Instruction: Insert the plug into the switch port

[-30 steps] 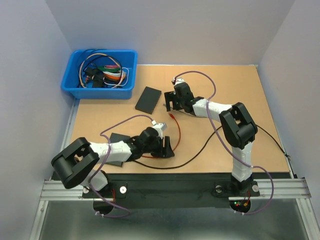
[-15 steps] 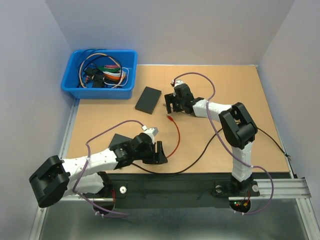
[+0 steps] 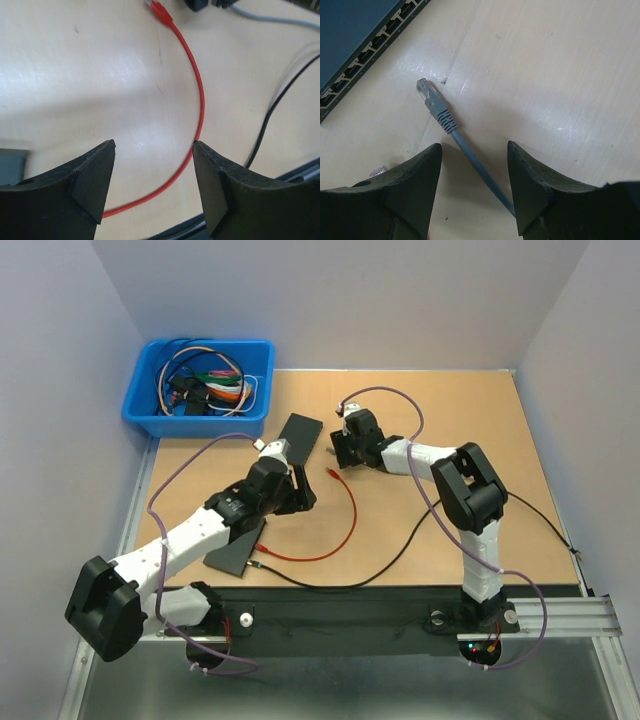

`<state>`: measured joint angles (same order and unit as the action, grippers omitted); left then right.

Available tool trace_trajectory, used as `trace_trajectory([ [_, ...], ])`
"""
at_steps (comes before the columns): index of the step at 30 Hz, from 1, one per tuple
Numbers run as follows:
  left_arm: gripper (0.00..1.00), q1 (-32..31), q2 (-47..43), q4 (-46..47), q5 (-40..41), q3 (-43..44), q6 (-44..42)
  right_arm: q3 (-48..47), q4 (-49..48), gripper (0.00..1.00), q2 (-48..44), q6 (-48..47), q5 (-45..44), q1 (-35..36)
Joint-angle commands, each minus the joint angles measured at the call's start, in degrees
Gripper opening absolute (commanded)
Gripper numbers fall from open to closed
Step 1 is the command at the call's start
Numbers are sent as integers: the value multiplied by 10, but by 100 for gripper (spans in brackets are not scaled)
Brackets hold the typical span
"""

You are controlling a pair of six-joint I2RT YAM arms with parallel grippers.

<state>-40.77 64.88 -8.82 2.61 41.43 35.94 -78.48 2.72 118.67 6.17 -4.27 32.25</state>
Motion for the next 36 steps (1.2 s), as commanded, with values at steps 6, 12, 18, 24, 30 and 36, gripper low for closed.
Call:
trace_trajectory([
  [6, 74, 35, 9, -7, 8, 39, -58, -16, -14, 64, -2, -17, -5, -2],
  [12, 74, 51, 22, 17, -7, 37, -64, -20, -13, 13, 31, -13, 26, -2],
  [18, 73, 79, 32, 43, -23, 55, -67, 24, -17, 1, -3, 1, 63, -2],
  [24, 73, 83, 15, 85, -75, 68, -40, 141, -56, 0, -161, 12, 127, -2],
  [30, 71, 83, -26, 171, -124, 30, 13, 247, -100, 0, -344, 47, 239, -1],
  [36, 68, 83, -48, 209, -155, 21, 53, 275, -104, 0, -428, 79, 355, 2],
])
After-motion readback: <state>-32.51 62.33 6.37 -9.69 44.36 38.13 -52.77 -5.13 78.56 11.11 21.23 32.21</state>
